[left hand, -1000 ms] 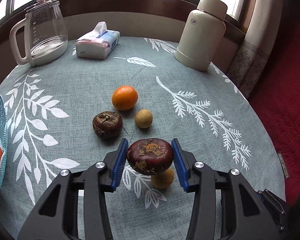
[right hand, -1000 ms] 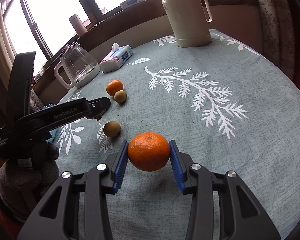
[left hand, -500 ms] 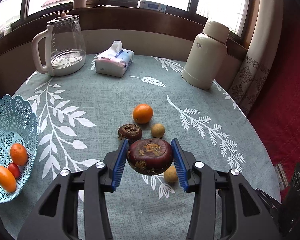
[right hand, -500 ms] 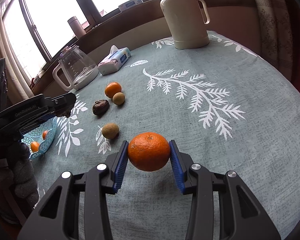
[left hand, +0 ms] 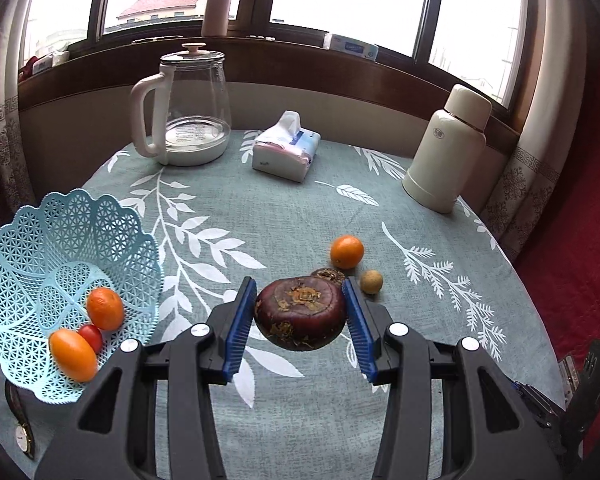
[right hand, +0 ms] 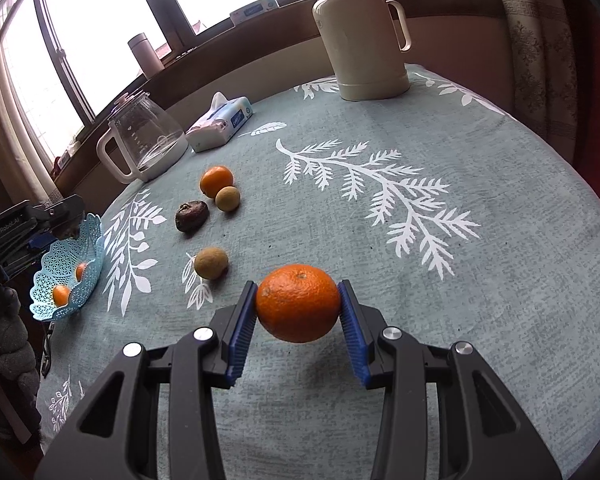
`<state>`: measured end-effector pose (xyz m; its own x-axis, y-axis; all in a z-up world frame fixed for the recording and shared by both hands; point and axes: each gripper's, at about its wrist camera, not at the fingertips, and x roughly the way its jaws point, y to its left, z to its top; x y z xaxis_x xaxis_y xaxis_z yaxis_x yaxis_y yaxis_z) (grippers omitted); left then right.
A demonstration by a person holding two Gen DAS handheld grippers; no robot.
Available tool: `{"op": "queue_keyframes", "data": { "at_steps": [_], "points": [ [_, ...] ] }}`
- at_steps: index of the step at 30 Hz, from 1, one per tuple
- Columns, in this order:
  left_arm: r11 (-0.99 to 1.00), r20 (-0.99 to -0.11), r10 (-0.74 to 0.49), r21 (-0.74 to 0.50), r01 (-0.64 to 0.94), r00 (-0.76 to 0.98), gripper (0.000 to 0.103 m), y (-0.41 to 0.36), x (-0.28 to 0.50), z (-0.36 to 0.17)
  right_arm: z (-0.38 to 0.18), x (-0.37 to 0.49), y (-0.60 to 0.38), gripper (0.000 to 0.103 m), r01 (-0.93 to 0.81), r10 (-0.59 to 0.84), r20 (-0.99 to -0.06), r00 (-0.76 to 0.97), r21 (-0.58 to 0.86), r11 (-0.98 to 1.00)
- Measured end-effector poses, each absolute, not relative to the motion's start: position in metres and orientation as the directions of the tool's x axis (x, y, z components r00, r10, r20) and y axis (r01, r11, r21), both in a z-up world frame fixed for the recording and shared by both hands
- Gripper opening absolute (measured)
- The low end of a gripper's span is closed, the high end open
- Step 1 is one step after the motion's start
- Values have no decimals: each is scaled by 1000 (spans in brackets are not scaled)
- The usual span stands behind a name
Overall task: Organize fruits
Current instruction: 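Carry the dark brown fruit into the blue basket and open the left tool while the right holds the tangerine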
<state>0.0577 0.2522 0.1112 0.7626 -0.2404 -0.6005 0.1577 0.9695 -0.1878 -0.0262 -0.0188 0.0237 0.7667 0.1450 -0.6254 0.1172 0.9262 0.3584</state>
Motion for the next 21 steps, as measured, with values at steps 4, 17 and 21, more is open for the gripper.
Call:
{"op": "queue_keyframes", "data": {
  "at_steps": [4, 17, 21],
  "points": [
    [976, -594, -198, -196, 98, 780, 46, 280, 58, 113, 24, -26, -18, 41, 124, 133, -630, 765, 347, 930],
    [980, -600, -64, -189, -64, 797, 46, 360, 52, 106, 24, -27, -16, 41, 140, 107, -636, 764, 326, 935],
    [979, -606, -31, -177, -96, 795, 46, 378, 50, 103, 24, -27, -16, 41, 144, 101, -636, 765, 321, 936]
  ]
}}
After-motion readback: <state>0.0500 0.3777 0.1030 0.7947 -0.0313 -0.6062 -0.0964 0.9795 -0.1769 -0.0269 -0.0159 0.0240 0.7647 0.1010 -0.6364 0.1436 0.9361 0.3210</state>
